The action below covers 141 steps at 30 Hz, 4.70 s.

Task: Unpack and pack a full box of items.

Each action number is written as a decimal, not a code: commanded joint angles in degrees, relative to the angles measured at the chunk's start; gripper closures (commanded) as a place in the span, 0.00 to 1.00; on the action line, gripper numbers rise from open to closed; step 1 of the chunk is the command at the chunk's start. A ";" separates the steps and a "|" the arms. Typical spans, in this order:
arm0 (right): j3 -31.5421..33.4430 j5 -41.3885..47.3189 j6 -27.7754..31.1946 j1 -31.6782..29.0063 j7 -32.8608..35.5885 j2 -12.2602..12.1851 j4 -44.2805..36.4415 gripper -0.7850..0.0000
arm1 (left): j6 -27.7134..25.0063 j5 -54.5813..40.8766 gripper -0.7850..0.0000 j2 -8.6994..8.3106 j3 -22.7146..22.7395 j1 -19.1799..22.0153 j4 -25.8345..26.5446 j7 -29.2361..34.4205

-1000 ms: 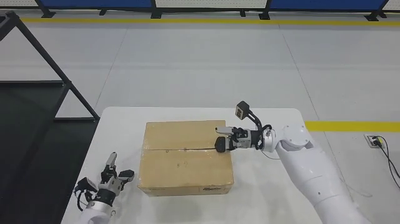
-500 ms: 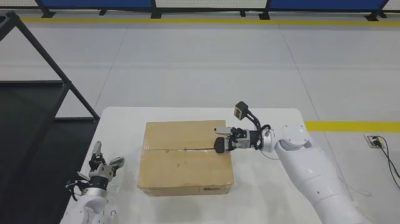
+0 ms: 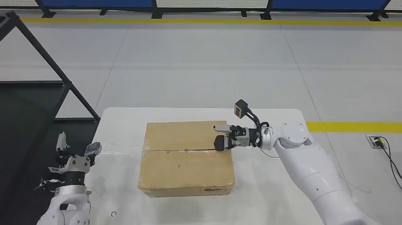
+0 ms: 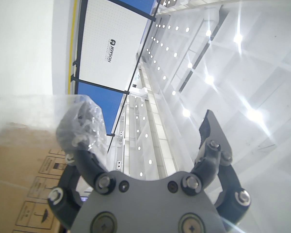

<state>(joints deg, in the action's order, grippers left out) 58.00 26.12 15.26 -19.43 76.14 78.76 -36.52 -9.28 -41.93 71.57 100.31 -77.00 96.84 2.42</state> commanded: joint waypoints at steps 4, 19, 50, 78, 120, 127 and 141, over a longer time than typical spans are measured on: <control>-0.39 0.03 0.15 0.68 -0.18 0.29 1.12 0.00 | -0.88 0.82 0.00 0.11 0.86 -1.64 5.17 -0.66; -1.01 0.63 0.09 1.05 -0.33 0.91 3.47 0.00 | -2.08 4.79 0.00 0.46 0.86 -2.65 14.01 -1.12; 0.16 0.83 1.11 -0.62 -0.29 0.51 2.55 0.00 | 3.60 18.58 0.00 2.01 -18.07 5.65 17.68 -1.17; 4.65 -0.57 1.13 -4.96 -1.84 -2.29 -3.55 0.00 | 6.32 24.89 0.00 4.21 -29.69 11.75 10.25 -2.04; 12.76 0.93 1.92 -15.22 -5.89 -6.74 -18.42 0.00 | 8.83 30.58 0.00 7.49 -38.63 16.36 2.24 -0.98; 12.90 1.17 1.87 -15.91 -6.05 -7.06 -19.00 0.00 | 8.78 30.58 0.00 8.31 -39.82 18.26 0.10 -2.17; 13.41 1.63 2.11 -16.70 -6.01 -7.72 -19.49 0.00 | 9.25 30.94 0.00 10.13 -42.51 21.74 -3.68 -4.32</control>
<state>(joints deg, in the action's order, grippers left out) 71.33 27.69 17.34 -36.10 70.07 71.09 -56.07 -0.11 -11.05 81.61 57.91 -55.38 93.25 -1.85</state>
